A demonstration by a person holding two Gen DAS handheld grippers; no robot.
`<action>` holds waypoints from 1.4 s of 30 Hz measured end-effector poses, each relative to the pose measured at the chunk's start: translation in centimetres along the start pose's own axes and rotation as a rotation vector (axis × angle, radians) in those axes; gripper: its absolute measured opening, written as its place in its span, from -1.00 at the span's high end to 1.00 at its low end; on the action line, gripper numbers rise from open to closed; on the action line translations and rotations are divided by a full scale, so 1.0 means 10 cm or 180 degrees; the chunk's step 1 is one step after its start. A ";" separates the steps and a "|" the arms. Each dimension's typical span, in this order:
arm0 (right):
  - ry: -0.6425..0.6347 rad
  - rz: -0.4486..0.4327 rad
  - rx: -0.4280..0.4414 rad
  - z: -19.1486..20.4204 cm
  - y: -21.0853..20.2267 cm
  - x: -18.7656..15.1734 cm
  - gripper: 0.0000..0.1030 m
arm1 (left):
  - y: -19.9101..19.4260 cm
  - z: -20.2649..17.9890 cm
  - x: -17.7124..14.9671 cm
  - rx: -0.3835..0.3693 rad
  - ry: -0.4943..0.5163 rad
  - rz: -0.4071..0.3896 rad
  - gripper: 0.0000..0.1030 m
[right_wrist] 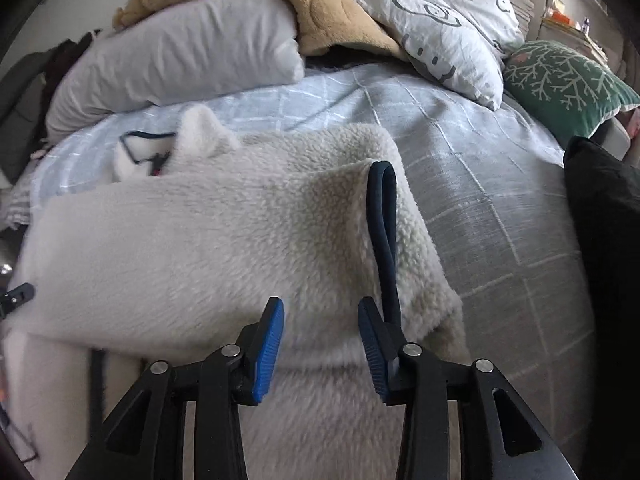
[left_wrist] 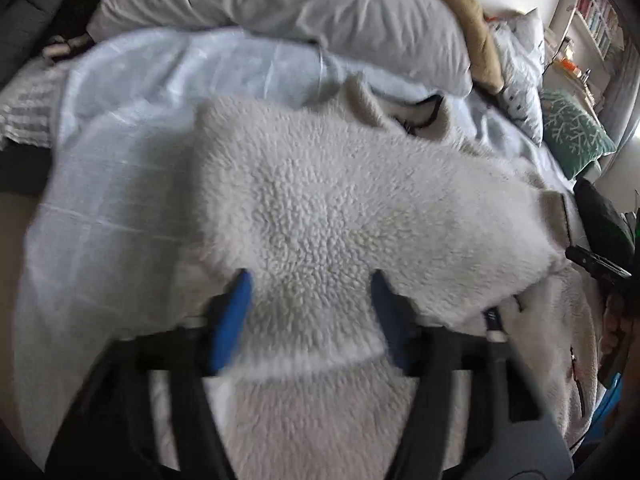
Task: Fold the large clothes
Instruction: 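Pull the loop with the right gripper to unfold the jacket flat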
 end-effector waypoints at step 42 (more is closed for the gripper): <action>0.0292 0.0865 0.0974 -0.41 -1.50 -1.68 -0.50 | -0.44 0.71 -0.67 -0.0136 -0.0174 0.0483 0.29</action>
Point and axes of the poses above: each gripper's, at about its wrist camera, not at the fingertips, and y roughly the way its jaws point, z to its left, x to its top, the point moved 6 cm from there along y, roughly the way its jaws point, and after that the axes turned 7 degrees about x, right-handed, at the moved point
